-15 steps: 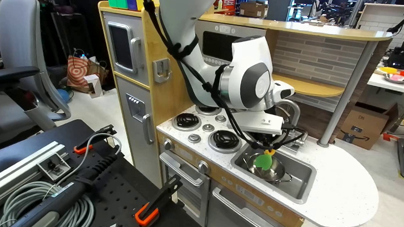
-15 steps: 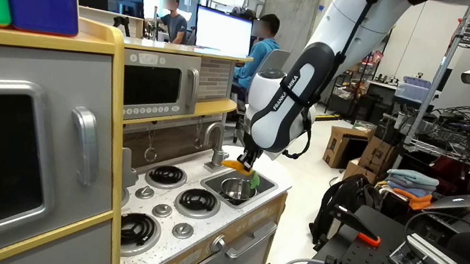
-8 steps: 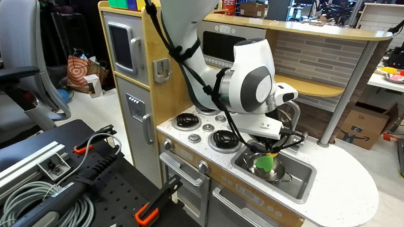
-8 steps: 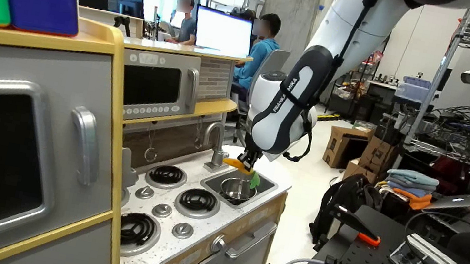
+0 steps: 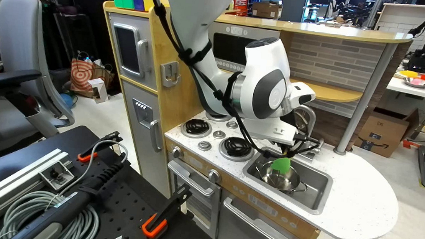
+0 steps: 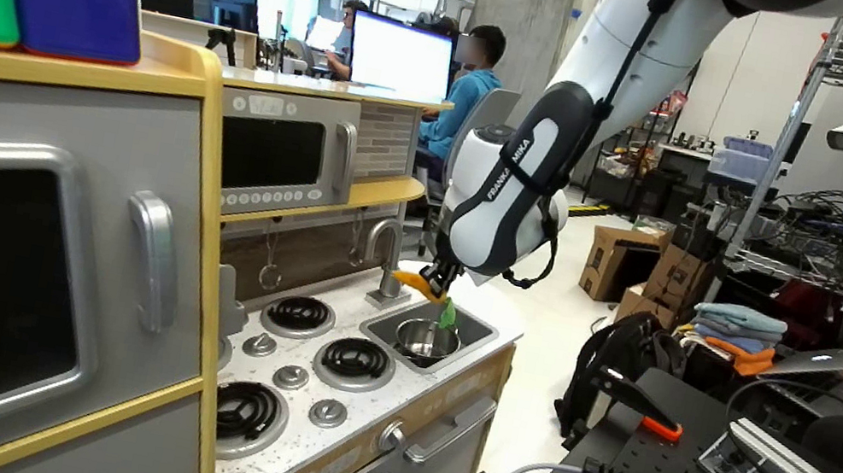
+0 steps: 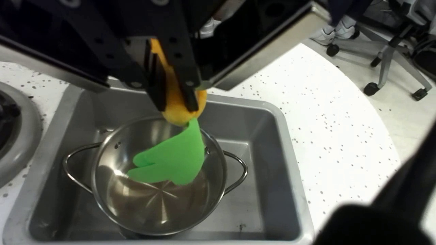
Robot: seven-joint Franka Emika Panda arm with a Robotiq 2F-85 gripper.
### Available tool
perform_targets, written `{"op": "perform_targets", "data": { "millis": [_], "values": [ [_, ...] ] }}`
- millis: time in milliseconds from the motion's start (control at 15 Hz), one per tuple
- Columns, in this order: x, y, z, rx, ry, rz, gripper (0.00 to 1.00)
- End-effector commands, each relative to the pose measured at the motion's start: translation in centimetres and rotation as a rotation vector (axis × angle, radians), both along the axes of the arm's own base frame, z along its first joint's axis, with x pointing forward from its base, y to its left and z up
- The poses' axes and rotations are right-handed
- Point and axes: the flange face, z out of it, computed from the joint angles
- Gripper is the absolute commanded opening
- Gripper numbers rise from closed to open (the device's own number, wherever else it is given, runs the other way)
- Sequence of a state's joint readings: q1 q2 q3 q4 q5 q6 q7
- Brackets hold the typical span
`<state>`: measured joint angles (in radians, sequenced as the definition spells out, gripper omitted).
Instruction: Put the carrot plush toy in the pot
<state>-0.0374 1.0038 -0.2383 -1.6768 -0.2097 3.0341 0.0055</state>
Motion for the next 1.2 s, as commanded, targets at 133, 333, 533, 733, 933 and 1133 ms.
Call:
{"op": "perform_targets", "data": {
  "millis": [133, 333, 533, 733, 933, 1133],
  "values": [
    [0.6, 0.3, 0.3, 0.004, -0.067, 0.0, 0.63],
    [0.7, 0.6, 0.8, 0.004, -0.095, 0.015, 0.84],
    [0.1, 1.5, 1.9, 0.039, -0.081, 0.046, 1.0],
    [-1.1, 3.2, 4.2, 0.076, -0.072, 0.112, 1.0],
    [-2.8, 4.3, 7.3, 0.108, -0.119, 0.157, 1.0],
    [-4.7, 5.0, 10.8, 0.176, -0.109, 0.209, 1.0]
  ]
}}
